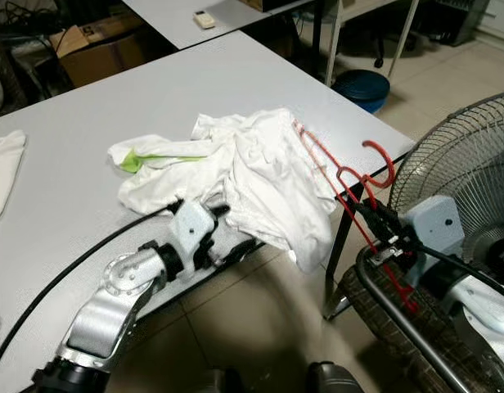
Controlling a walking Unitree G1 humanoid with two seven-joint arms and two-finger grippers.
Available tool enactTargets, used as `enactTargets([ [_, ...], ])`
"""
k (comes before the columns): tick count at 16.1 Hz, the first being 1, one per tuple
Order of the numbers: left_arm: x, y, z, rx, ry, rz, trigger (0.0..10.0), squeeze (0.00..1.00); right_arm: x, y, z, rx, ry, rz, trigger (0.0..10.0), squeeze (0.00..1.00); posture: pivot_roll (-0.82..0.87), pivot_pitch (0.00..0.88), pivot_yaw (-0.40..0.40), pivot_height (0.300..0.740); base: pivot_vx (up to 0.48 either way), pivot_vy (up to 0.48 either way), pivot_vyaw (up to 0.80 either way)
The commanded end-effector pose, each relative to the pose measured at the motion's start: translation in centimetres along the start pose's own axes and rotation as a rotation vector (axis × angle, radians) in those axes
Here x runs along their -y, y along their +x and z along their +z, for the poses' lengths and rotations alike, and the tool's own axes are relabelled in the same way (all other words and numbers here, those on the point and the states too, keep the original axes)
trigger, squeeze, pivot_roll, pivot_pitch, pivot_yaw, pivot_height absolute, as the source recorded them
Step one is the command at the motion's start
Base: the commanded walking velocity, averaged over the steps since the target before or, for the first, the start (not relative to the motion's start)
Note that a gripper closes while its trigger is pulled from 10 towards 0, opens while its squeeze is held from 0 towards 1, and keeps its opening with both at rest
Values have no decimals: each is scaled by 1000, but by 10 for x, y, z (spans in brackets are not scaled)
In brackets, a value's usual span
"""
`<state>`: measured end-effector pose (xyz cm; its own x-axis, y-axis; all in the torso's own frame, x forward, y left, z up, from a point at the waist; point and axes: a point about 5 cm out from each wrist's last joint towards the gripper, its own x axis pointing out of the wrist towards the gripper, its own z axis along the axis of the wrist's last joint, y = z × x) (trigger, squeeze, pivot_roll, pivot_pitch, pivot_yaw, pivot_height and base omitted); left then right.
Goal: Hang hanger
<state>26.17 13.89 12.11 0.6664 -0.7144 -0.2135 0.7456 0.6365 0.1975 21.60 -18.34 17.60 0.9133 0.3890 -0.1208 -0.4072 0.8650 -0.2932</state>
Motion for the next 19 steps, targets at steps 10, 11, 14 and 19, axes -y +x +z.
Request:
enactTargets([
  [10, -1, 13, -18, 2, 3, 29, 0, 0, 3, 8, 2, 20, -20, 38, 10000, 0, -174, 91, 87, 740, 0, 0, 0],
  [11, -4, 15, -19, 9, -5, 55, 0, 0, 2, 8, 1, 20, -21, 41, 10000, 0, -176, 91, 87, 740, 0, 0, 0],
  [14, -3, 20, -24, -12, 19, 55, 0, 0, 0, 9, 2, 20, -31, 51, 10000, 0, -182, 89, 90, 740, 0, 0, 0],
  [19, -15, 27, -25, -23, 97, 144, 78, 0, 1, 9, 3, 26, -41, 50, 10000, 0, -191, 85, 96, 740, 0, 0, 0],
])
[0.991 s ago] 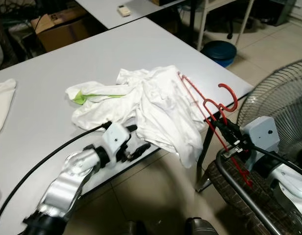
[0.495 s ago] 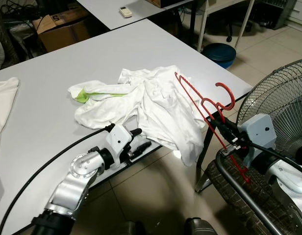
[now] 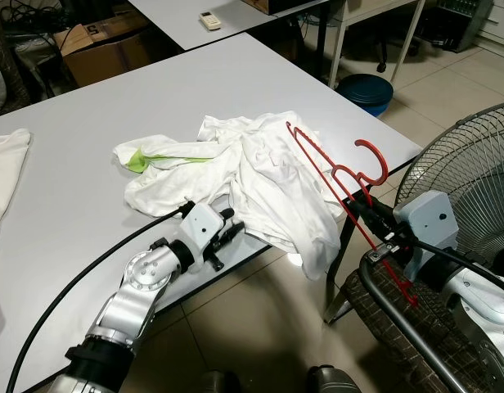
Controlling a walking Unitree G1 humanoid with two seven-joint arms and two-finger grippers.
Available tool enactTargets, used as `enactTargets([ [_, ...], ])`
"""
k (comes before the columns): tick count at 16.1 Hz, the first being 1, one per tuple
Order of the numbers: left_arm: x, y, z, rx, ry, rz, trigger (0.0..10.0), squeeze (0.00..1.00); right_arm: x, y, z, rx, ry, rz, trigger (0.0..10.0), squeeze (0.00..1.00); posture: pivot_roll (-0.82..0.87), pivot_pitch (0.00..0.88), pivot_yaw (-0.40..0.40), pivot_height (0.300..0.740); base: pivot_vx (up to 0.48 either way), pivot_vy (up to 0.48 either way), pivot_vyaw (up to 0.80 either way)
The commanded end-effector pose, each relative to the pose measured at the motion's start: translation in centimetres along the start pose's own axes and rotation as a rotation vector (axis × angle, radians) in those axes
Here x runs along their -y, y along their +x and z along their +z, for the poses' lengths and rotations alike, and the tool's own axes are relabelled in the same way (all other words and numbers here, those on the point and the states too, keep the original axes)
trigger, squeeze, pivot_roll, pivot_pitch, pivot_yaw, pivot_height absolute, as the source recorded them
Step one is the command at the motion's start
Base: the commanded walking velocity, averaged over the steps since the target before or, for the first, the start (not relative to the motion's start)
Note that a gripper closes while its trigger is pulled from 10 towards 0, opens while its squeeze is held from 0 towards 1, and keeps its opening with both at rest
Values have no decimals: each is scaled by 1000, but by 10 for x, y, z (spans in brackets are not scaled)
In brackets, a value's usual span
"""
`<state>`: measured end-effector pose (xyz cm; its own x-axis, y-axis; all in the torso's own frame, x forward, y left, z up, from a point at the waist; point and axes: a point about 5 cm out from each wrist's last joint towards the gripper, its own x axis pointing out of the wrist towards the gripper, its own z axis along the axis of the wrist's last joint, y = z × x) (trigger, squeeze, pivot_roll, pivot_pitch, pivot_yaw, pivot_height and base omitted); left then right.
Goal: Hang hanger
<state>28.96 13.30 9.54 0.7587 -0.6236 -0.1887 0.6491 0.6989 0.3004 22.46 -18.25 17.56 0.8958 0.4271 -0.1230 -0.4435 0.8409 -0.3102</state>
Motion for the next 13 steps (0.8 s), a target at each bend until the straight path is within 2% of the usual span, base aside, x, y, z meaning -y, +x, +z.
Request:
enactTargets([
  [1, -4, 0, -3, -25, 44, 18, 0, 0, -2, 1, 4, 17, -20, 11, 10000, 0, -191, 83, 96, 740, 0, 0, 0],
  [2, -5, 1, -5, -31, 63, 24, 627, 0, -2, 1, 4, 18, -21, 13, 10000, 0, -191, 83, 96, 740, 0, 0, 0],
  [3, -6, 1, -5, -32, 69, 28, 627, 0, -2, 1, 4, 18, -22, 14, 10000, 0, -191, 83, 97, 740, 0, 0, 0],
  [4, -6, 1, -6, -37, 75, 25, 1882, 0, -3, 1, 4, 19, -21, 16, 10000, 0, -190, 83, 98, 740, 0, 0, 0],
  [7, -1, 0, -13, -79, 69, -11, 3020, 0, -3, 2, 4, 20, -21, 17, 10000, 0, -188, 82, 100, 740, 0, 0, 0],
  [8, 0, 0, -15, -90, 70, -12, 2980, 0, -3, 2, 4, 20, -21, 17, 10000, 0, -188, 82, 100, 740, 0, 0, 0],
  [9, 1, 1, -18, -110, 72, -13, 1098, 0, -3, 2, 4, 21, -22, 16, 10000, 0, -188, 82, 100, 740, 0, 0, 0],
  [10, 1, 2, -18, -109, 71, -10, 0, 0, -3, 2, 4, 21, -23, 16, 10000, 0, -191, 80, 102, 740, 0, 0, 0],
  [13, -7, 4, -8, -39, 12, 32, 0, 0, -2, 2, 4, 25, -26, 10, 10000, 0, -192, 77, 104, 740, 0, 0, 0],
])
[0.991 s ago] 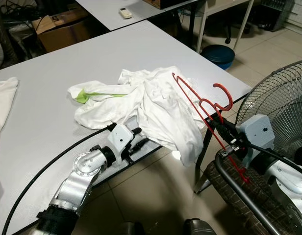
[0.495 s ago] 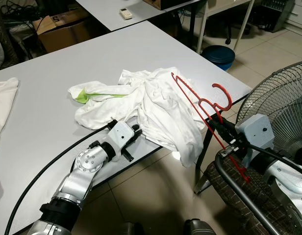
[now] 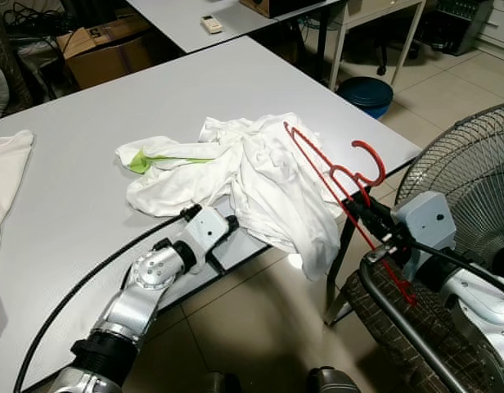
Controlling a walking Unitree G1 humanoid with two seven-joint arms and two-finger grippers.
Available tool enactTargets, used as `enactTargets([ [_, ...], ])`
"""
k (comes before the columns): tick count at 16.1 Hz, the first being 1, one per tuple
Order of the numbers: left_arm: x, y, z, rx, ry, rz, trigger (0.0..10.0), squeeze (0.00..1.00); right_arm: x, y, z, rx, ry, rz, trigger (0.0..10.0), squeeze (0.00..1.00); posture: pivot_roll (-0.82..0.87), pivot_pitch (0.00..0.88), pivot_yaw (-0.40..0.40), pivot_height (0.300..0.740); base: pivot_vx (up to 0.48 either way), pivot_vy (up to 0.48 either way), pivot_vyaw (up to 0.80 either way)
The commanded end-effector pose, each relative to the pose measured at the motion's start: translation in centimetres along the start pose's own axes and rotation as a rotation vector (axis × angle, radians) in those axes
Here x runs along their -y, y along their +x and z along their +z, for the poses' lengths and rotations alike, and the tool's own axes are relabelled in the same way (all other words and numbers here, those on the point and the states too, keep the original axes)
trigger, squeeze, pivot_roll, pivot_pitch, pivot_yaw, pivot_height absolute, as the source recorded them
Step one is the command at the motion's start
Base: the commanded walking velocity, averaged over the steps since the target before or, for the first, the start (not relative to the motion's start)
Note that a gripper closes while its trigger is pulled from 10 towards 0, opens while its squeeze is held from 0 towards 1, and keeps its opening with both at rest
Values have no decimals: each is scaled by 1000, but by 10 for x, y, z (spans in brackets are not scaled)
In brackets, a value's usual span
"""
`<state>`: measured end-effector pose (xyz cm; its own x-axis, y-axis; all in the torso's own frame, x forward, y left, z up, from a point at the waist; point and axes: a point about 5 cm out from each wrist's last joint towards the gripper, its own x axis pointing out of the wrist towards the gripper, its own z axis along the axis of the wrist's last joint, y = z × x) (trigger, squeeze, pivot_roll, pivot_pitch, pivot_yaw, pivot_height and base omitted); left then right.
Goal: Hang hanger
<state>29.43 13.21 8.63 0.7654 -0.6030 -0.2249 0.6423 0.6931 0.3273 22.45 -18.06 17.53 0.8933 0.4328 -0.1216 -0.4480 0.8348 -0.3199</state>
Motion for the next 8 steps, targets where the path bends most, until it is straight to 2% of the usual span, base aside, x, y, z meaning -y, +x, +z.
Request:
enactTargets([
  [1, -9, -2, 2, 16, -28, 35, 0, 0, 0, 1, 4, 22, -15, 3, 10000, 0, -192, 77, 104, 740, 0, 0, 0],
  [3, -20, -2, 22, 148, -132, 95, 0, 0, 1, 1, 4, 22, -16, -1, 10000, 0, -191, 78, 105, 740, 0, 0, 0],
  [4, -22, -3, 25, 170, -142, 105, 0, 0, 1, 1, 3, 22, -16, -1, 10000, 0, -190, 78, 106, 740, 0, 0, 0],
  [5, -33, -5, 42, 270, -183, 152, 0, 0, 1, 1, 3, 20, -16, -4, 10000, 0, -189, 78, 106, 740, 0, 0, 0],
  [6, -39, -7, 50, 310, -199, 179, 0, 0, 1, 0, 3, 20, -15, -5, 10000, 0, -189, 79, 107, 740, 0, 0, 0],
  [7, -42, -8, 53, 318, -200, 180, 0, 0, 1, 0, 2, 19, -15, -4, 10000, 0, -186, 79, 108, 740, 0, 0, 0],
  [8, -37, -7, 47, 261, -158, 119, 0, 0, 1, 1, 2, 19, -14, -2, 10000, 0, -184, 78, 107, 740, 0, 0, 0],
])
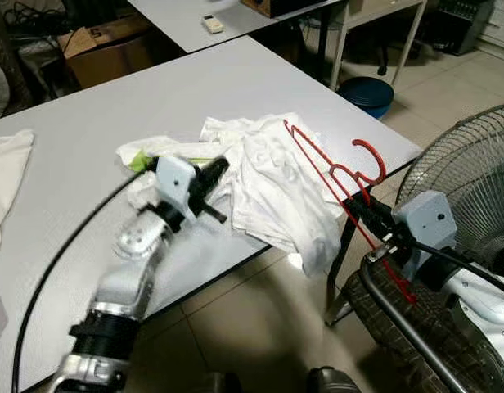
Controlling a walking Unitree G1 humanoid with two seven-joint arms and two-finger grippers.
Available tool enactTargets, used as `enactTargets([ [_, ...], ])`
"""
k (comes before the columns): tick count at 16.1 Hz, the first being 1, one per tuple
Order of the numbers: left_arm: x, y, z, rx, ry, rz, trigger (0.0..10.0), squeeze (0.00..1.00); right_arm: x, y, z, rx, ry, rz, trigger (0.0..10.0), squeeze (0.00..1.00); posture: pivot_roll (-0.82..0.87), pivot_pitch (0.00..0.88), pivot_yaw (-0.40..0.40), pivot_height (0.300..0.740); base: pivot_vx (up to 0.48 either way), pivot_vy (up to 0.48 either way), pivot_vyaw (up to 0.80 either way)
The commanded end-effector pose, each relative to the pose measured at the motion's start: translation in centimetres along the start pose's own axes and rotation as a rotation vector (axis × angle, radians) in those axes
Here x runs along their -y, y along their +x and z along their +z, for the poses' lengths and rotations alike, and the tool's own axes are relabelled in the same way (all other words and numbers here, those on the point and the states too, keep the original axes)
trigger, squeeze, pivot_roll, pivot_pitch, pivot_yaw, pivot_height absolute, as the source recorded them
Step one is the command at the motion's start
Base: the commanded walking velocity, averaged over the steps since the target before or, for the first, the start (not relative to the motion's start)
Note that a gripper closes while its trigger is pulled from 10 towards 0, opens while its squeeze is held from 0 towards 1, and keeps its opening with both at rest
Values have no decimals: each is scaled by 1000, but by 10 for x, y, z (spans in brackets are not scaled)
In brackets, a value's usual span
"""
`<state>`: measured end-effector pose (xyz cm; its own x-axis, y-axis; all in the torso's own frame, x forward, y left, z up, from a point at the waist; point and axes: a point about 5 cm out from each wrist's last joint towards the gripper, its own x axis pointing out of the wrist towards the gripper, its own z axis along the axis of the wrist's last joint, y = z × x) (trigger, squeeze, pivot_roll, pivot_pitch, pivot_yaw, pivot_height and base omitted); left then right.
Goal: Hang hanger
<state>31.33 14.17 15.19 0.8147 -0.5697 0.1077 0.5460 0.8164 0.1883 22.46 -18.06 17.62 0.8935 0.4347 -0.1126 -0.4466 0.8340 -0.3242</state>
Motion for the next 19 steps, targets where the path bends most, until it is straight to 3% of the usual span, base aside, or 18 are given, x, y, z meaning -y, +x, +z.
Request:
enactTargets([
  [1, 6, -6, -15, -98, 26, -56, 0, 0, 0, 1, 1, 10, -9, 0, 10000, 0, -184, 77, 108, 740, 0, 0, 0],
  [2, 12, -10, -26, -166, 35, -113, 10000, 0, 0, 2, 1, 11, -8, 2, 10000, 0, -185, 78, 109, 740, 0, 0, 0],
  [3, 18, -15, -32, -204, 14, -155, 10000, 1000, -1, 2, 1, 12, -10, 4, 10000, 0, -186, 77, 110, 740, 0, 0, 0],
  [5, 25, -20, -40, -252, 21, -216, 10000, 1000, -1, 2, 2, 13, -10, 4, 10000, 0, -187, 78, 113, 740, 0, 0, 0],
  [7, 30, -27, -49, -305, 83, -289, 10000, 1000, 0, 1, 1, 12, -10, 0, 10000, 0, -187, 79, 116, 740, 0, 0, 0],
  [10, 28, -27, -47, -309, 126, -287, 10000, 1000, -1, 1, 1, 12, -8, -1, 10000, 0, -185, 77, 118, 740, 0, 0, 0],
  [12, 23, -25, -49, -328, 204, -254, 10000, 1000, -1, 2, 1, 13, -8, -1, 10000, 0, -184, 76, 119, 740, 0, 0, 0],
  [13, 22, -25, -50, -336, 226, -252, 10000, 780, -1, 2, 1, 13, -8, -1, 10000, 0, -184, 75, 119, 740, 0, 0, 0],
  [14, 21, -25, -53, -359, 256, -263, 10000, 0, -2, 3, 1, 16, -8, 1, 10000, 0, -184, 74, 119, 740, 0, 0, 0],
  [19, 24, -23, -56, -358, 248, -249, 10000, 0, -1, 3, 2, 18, -11, 0, 10000, 0, -188, 71, 121, 740, 0, 0, 0],
])
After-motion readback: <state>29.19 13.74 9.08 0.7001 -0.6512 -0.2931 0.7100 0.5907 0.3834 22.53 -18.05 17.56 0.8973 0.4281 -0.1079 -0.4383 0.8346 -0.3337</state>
